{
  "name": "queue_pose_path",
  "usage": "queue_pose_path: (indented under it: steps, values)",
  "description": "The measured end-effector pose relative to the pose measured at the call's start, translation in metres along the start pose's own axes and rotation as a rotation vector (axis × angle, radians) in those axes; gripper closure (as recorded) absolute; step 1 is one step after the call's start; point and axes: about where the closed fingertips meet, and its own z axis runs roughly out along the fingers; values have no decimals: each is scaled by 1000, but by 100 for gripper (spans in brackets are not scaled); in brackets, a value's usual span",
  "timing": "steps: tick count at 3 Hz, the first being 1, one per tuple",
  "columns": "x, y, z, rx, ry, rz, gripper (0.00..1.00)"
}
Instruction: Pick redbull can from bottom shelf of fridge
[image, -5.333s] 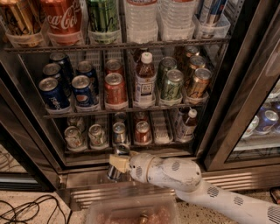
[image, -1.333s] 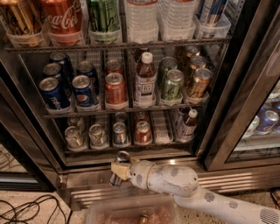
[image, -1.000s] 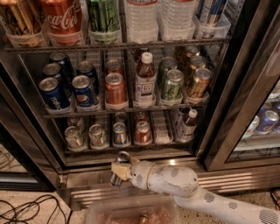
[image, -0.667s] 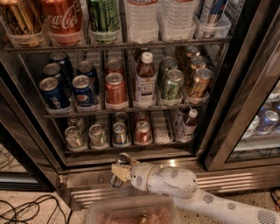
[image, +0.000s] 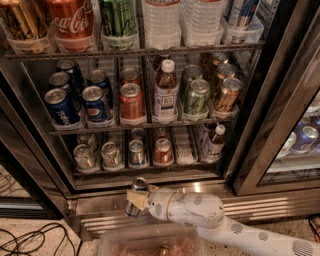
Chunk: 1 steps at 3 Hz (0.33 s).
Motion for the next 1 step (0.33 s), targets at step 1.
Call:
queue_pose_path:
  steps: [1]
  values:
    - [0,0,0,0,0,0,100]
